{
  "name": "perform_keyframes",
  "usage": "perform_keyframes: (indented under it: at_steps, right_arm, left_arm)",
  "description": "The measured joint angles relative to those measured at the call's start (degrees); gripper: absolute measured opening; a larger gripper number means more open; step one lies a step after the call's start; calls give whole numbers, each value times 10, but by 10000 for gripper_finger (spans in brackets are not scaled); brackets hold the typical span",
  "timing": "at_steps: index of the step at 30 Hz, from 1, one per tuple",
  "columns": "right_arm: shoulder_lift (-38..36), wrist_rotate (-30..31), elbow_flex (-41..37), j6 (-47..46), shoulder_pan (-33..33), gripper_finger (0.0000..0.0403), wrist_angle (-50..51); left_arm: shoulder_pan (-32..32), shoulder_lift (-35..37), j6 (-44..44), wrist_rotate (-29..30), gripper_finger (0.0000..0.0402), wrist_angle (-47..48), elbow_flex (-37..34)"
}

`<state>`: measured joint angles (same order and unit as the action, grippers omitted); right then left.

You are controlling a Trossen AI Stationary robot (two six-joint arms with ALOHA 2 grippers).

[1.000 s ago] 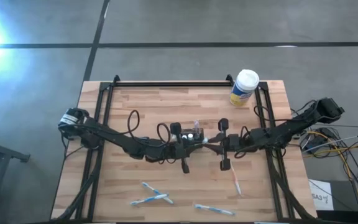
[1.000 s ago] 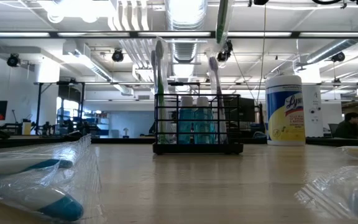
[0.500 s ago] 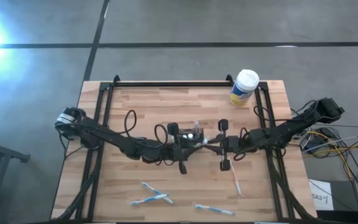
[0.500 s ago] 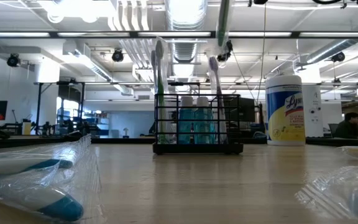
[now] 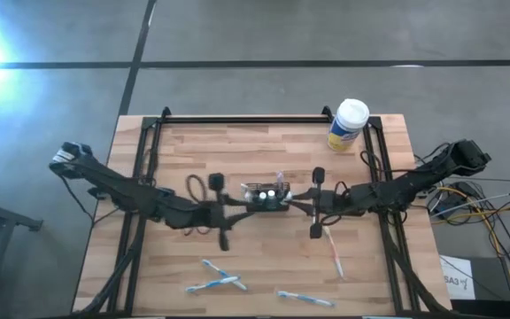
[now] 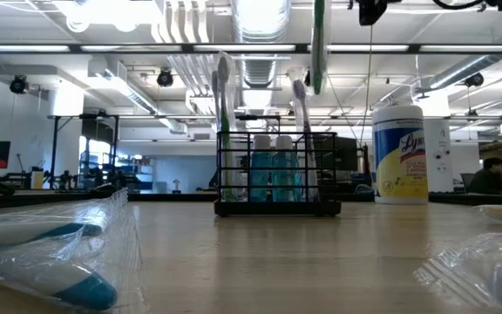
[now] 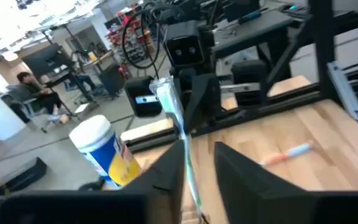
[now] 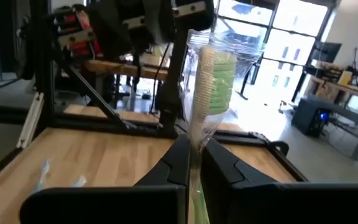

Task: Pick & Place toothbrushing station
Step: Put the green toothbrush into the black organizer

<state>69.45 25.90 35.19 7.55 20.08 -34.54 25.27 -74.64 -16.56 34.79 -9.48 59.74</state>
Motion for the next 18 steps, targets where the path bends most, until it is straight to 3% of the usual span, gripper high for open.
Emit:
perform_keyframes:
  at_steps: [3,5,12,18]
  right_arm:
    - [0,1,-12,-13,-11,13,-4]
    - [0,13,-20,-30,-22,13,-7]
    - [21,29,-48,-79,-49,13,-49]
    - [79,67,-52,-85,-56,13,-92]
  left_arm:
    - [4,66,39,0,28,1,-63]
    - [5,109,66,1,9,-8,-109]
    - [12,227,92,-14,7,-153,-281]
    - [12,290,92,-28,6,-251,-384]
